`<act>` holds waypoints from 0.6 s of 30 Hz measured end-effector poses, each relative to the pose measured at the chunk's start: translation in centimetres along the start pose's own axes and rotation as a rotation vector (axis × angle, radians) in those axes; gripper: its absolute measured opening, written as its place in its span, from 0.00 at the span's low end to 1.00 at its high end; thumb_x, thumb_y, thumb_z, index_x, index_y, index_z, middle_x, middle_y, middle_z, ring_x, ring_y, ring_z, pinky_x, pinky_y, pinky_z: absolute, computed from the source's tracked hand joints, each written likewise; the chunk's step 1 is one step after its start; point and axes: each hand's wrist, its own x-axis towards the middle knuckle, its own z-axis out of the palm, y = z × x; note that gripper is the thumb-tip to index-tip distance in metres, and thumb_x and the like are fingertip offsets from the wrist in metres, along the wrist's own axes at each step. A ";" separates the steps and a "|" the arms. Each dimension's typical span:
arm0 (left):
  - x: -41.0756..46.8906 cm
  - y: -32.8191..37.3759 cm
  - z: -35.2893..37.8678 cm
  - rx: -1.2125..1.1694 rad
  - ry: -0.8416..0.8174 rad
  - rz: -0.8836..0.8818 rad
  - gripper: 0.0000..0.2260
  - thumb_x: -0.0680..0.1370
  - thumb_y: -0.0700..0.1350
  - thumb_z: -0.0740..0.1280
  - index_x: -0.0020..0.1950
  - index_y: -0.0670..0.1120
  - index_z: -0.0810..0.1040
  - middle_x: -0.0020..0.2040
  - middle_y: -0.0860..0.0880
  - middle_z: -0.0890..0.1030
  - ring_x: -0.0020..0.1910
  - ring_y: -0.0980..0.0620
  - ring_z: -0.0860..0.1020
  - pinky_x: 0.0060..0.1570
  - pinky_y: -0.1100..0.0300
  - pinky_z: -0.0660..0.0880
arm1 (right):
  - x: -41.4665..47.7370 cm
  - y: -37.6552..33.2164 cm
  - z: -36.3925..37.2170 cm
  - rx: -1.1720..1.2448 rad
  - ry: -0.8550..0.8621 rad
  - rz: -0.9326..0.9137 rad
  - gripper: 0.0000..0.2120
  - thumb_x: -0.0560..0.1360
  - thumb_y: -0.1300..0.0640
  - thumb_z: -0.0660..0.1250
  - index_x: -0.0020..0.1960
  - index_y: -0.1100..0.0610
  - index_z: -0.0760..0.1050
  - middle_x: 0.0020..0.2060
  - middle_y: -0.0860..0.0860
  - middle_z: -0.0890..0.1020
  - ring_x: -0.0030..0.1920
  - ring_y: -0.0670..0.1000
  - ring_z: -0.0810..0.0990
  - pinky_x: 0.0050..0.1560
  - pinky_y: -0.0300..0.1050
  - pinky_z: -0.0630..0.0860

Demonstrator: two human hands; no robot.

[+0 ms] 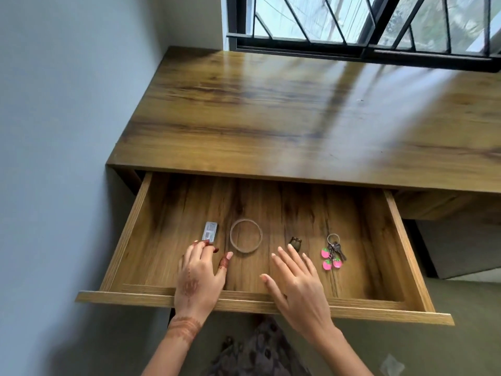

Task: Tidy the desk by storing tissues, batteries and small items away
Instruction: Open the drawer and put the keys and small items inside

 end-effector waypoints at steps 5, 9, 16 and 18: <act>0.0 -0.1 0.0 0.050 0.033 0.127 0.31 0.77 0.64 0.47 0.52 0.43 0.79 0.59 0.42 0.79 0.68 0.43 0.69 0.68 0.45 0.63 | 0.2 -0.5 -0.3 -0.082 -0.039 -0.128 0.32 0.76 0.34 0.50 0.67 0.57 0.69 0.69 0.53 0.69 0.72 0.53 0.61 0.70 0.56 0.57; 0.5 0.0 -0.1 0.047 0.042 0.139 0.28 0.77 0.62 0.51 0.52 0.42 0.79 0.61 0.41 0.78 0.70 0.43 0.66 0.70 0.44 0.59 | 0.9 -0.4 -0.6 -0.098 -0.042 -0.181 0.38 0.73 0.30 0.52 0.70 0.58 0.66 0.71 0.53 0.65 0.74 0.53 0.57 0.70 0.57 0.55; 3.4 0.8 -0.1 0.050 0.067 0.207 0.27 0.74 0.61 0.56 0.61 0.42 0.76 0.66 0.42 0.74 0.72 0.45 0.61 0.72 0.46 0.56 | 4.0 0.0 -1.2 -0.107 -0.041 -0.241 0.52 0.65 0.23 0.54 0.73 0.62 0.57 0.74 0.55 0.59 0.75 0.54 0.53 0.71 0.57 0.54; 4.7 1.1 -0.1 0.051 0.069 0.240 0.29 0.74 0.62 0.56 0.65 0.42 0.72 0.69 0.43 0.71 0.73 0.46 0.57 0.74 0.49 0.50 | 5.2 0.2 -1.2 -0.101 -0.040 -0.218 0.53 0.64 0.22 0.54 0.73 0.62 0.55 0.74 0.55 0.58 0.75 0.54 0.53 0.71 0.56 0.54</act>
